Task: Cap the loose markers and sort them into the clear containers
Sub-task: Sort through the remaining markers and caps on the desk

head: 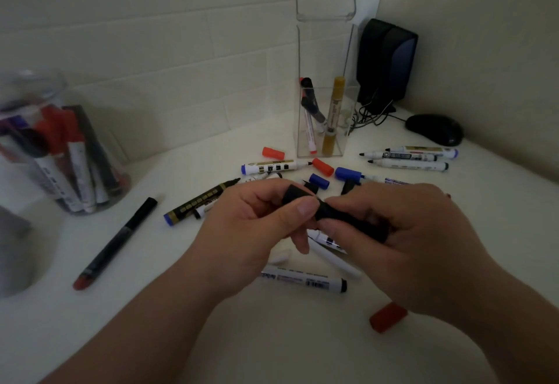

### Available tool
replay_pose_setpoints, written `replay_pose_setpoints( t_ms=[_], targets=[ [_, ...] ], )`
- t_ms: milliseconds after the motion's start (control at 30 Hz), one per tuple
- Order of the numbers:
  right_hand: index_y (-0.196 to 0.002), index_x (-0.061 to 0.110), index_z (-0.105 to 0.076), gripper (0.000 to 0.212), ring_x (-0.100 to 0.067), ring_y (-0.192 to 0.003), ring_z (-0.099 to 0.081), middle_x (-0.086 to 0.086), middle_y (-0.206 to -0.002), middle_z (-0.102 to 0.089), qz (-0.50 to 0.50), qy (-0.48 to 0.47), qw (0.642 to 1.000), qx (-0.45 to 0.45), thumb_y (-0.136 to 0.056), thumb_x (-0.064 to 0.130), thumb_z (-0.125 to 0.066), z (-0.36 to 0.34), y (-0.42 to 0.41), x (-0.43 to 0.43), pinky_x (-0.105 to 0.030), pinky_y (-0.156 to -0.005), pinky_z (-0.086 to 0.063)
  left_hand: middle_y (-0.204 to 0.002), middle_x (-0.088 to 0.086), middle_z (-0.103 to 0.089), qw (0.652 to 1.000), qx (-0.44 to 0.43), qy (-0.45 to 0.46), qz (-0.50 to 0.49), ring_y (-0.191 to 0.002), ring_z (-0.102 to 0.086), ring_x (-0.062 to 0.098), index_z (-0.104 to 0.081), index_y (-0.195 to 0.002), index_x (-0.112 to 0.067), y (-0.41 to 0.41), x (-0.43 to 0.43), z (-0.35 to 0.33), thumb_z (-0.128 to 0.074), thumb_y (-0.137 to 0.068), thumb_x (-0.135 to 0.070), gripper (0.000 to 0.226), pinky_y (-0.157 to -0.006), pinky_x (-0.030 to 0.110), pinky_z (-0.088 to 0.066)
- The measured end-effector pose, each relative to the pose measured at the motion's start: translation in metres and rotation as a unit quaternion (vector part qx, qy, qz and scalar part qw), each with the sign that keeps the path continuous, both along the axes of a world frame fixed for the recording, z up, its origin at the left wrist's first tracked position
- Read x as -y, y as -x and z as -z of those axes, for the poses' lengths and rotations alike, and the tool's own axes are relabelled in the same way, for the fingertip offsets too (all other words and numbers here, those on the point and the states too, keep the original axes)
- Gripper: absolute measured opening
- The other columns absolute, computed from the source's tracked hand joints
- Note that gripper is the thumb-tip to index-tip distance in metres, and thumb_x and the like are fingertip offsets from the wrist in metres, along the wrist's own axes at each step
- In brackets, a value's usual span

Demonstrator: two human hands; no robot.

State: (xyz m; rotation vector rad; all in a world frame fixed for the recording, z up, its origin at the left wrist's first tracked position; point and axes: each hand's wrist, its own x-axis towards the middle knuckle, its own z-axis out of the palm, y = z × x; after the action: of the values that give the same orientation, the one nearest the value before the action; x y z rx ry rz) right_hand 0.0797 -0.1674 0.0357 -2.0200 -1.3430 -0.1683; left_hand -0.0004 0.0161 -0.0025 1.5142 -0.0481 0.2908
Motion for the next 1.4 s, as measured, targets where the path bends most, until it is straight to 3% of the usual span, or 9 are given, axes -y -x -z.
replay_pose_setpoints(
  t_ms=[167,300,400,533,667,867,1000,1233,1400],
  targets=[
    [-0.089,0.027,-0.067,0.029,-0.012,-0.051,-0.062,0.012,-0.066,-0.070,-0.023,-0.019,0.975,-0.219,-0.077,0.051,-0.056,0.003,-0.002,-0.002,-0.016,-0.046,-0.048,-0.077,-0.001,-0.071,0.996,0.003,-0.091,0.009,-0.068,-0.066,0.019,-0.071,-0.095,-0.015,0.002,-0.001,-0.004,-0.064,-0.088,-0.033,0.021,-0.071,0.024,-0.052],
    [-0.091,0.030,-0.066,0.027,-0.019,-0.049,-0.060,0.002,-0.065,-0.070,-0.036,0.010,0.974,-0.224,-0.078,0.052,-0.058,0.004,-0.009,-0.002,-0.035,-0.048,-0.053,-0.075,0.002,-0.070,0.996,-0.004,-0.085,0.002,-0.068,-0.066,0.022,-0.071,-0.093,-0.018,0.004,-0.005,-0.009,-0.066,-0.084,-0.033,0.018,-0.074,0.031,-0.052],
    [-0.089,0.031,-0.066,0.022,-0.018,-0.051,-0.060,0.000,-0.065,-0.069,-0.010,0.023,0.978,-0.208,-0.077,0.048,-0.061,0.001,-0.015,0.001,-0.026,-0.047,-0.051,-0.077,0.007,-0.069,0.997,-0.002,-0.030,-0.075,-0.072,-0.065,0.024,-0.073,-0.090,-0.024,0.008,-0.022,-0.017,-0.068,-0.081,-0.033,0.013,-0.079,0.043,-0.053],
    [-0.087,0.034,-0.058,0.012,-0.004,-0.064,-0.064,0.004,-0.070,-0.067,0.099,0.073,0.974,-0.192,-0.085,0.031,-0.070,0.005,-0.040,0.003,-0.010,-0.054,-0.048,-0.094,-0.012,-0.070,0.960,-0.026,-0.228,-0.160,-0.088,-0.067,0.014,-0.070,-0.093,-0.039,0.012,-0.039,-0.024,-0.072,-0.086,-0.033,0.009,-0.089,0.042,-0.056],
    [-0.089,0.037,-0.055,0.012,-0.002,-0.073,-0.059,0.011,-0.083,-0.061,0.178,0.203,0.954,-0.134,-0.091,0.040,-0.066,0.014,-0.061,0.003,-0.017,-0.059,-0.040,-0.093,-0.020,-0.065,0.897,-0.068,-0.415,-0.133,-0.089,-0.062,0.003,-0.067,-0.094,-0.044,0.010,-0.026,-0.018,-0.074,-0.080,-0.033,0.019,-0.082,0.024,-0.052],
    [-0.098,0.039,-0.058,0.009,-0.002,-0.079,-0.056,0.015,-0.087,-0.059,0.160,0.221,0.952,-0.136,-0.093,0.038,-0.065,0.022,-0.058,-0.001,-0.018,-0.064,-0.038,-0.084,-0.024,-0.066,0.896,-0.111,-0.409,-0.130,-0.083,-0.061,-0.003,-0.064,-0.088,-0.047,0.003,-0.017,-0.009,-0.072,-0.078,-0.044,0.013,-0.070,0.012,-0.045],
    [-0.097,0.039,-0.057,0.013,-0.002,-0.084,-0.058,0.016,-0.091,-0.061,0.151,0.208,0.957,-0.133,-0.092,0.034,-0.068,0.028,-0.050,-0.010,-0.022,-0.077,-0.049,-0.082,-0.022,-0.067,0.900,-0.119,-0.385,-0.167,-0.080,-0.063,0.000,-0.064,-0.085,-0.042,0.001,-0.019,-0.006,-0.077,-0.080,-0.037,0.014,-0.072,0.018,-0.050],
    [-0.089,0.033,-0.059,0.014,-0.005,-0.077,-0.059,0.014,-0.086,-0.060,0.150,0.156,0.966,-0.143,-0.087,0.032,-0.073,0.034,-0.048,-0.027,-0.022,-0.069,-0.047,-0.082,-0.020,-0.064,0.884,-0.164,-0.411,-0.151,-0.077,-0.059,-0.002,-0.063,-0.083,-0.038,-0.001,-0.016,-0.005,-0.084,-0.075,-0.036,0.023,-0.062,0.009,-0.042],
    [-0.090,0.031,-0.063,0.013,-0.003,-0.073,-0.059,0.016,-0.084,-0.060,0.135,0.176,0.965,-0.141,-0.085,0.030,-0.075,0.032,-0.048,-0.031,-0.020,-0.064,-0.045,-0.087,-0.022,-0.069,0.894,-0.179,-0.389,-0.135,-0.082,-0.063,-0.009,-0.065,-0.085,-0.042,-0.004,-0.017,0.001,-0.084,-0.077,-0.032,0.023,-0.073,0.009,-0.050]
  ],
)
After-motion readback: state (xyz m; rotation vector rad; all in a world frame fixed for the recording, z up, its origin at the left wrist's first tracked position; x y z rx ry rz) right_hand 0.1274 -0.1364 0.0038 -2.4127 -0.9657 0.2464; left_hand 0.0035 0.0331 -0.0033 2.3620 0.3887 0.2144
